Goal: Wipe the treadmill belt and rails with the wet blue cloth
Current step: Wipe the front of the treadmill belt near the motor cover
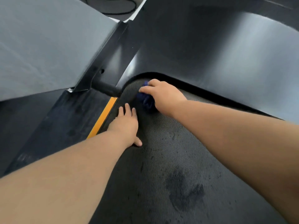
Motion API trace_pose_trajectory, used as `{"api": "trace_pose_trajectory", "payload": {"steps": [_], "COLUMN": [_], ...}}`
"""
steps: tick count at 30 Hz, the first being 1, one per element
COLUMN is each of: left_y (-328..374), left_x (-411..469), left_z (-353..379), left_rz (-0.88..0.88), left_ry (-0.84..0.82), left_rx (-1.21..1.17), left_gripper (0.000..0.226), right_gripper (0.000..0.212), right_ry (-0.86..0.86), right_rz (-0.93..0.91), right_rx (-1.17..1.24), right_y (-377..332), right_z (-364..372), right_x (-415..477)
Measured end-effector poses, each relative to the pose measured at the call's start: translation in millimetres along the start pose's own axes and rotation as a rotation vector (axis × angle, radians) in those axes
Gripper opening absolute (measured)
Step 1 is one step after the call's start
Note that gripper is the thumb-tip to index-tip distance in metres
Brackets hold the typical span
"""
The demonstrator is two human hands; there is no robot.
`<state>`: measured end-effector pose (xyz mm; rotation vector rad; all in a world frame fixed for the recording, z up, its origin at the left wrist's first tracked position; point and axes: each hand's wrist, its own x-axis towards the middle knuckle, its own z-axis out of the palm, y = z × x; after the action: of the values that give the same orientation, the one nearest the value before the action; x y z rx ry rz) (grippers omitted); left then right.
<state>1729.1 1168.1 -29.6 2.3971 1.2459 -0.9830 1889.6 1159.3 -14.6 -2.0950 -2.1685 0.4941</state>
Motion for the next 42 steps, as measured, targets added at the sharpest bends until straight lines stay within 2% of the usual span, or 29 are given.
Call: {"api": "trace_pose_trajectory", "payload": {"steps": [2, 6, 8, 10, 15, 17, 21, 24, 27, 29, 32, 34, 35, 39, 42], "left_y": [6.1, 3.2, 2.0, 2.6, -1.5, -3.8, -2.3, -0.8, -0.9, -0.3, -0.8, -2.0, -2.2, -2.3, -2.8], "left_x": [3.4, 3.1, 2.4, 4.7, 4.4, 3.7, 2.9, 3.2, 2.1, 2.1, 3.4, 2.9, 2.7, 3.6, 1.9], "left_z": [-3.6, -0.6, 1.1, 0.5, 5.1, 6.9, 5.9, 6.7, 4.3, 3.2, 4.9, 8.0, 8.3, 5.2, 3.9], "left_rz": [-0.036, -0.023, -0.024, -0.02, 0.006, 0.012, 0.018, 0.005, 0.012, 0.009, 0.004, 0.011, 0.011, 0.002, 0.014], "left_ry": [-0.037, -0.041, -0.042, -0.043, -0.028, -0.006, 0.004, 0.003, -0.005, 0.005, 0.018, 0.021, 0.022, 0.008, 0.001], "left_rx": [0.03, 0.006, -0.026, -0.028, -0.043, -0.056, -0.073, -0.087, -0.088, -0.079, -0.083, -0.081, -0.08, -0.078, -0.073], "left_gripper": [0.128, 0.126, 0.126, 0.126, 0.125, 0.125, 0.124, 0.124, 0.124, 0.124, 0.125, 0.126, 0.126, 0.126, 0.126], "right_gripper": [0.047, 0.046, 0.045, 0.037, 0.048, 0.046, 0.038, 0.038, 0.042, 0.039, 0.036, 0.039, 0.04, 0.051, 0.053], "right_ry": [-0.056, -0.049, -0.063, -0.076, -0.084, -0.062, -0.035, 0.018, -0.027, -0.001, 0.059, 0.046, 0.05, 0.039, 0.054], "right_rz": [0.009, 0.253, 0.36, 0.391, 0.067, 0.054, 0.275, 0.5, 0.743, 0.719, 0.508, 0.361, 0.351, 0.455, 0.669], "right_rx": [-0.103, -0.223, -0.242, -0.209, -0.056, -0.019, 0.046, 0.008, -0.042, -0.013, 0.174, 0.2, 0.19, 0.029, -0.006], "right_y": [-2.9, 37.0, 47.0, 40.3, 6.7, -15.2, -24.8, 10.5, 40.0, 42.2, 16.1, -10.4, -19.5, 3.4, 56.4], "right_z": [6.0, 2.9, -1.8, -4.9, -12.0, -6.9, 11.9, 8.5, -8.8, -10.3, 2.3, 13.2, 15.4, 16.5, 6.8], "right_x": [0.8, -33.8, -45.2, -40.2, 12.5, 34.0, 25.0, -21.6, -66.9, -63.5, -23.5, 3.1, 11.8, -13.2, -81.1]}}
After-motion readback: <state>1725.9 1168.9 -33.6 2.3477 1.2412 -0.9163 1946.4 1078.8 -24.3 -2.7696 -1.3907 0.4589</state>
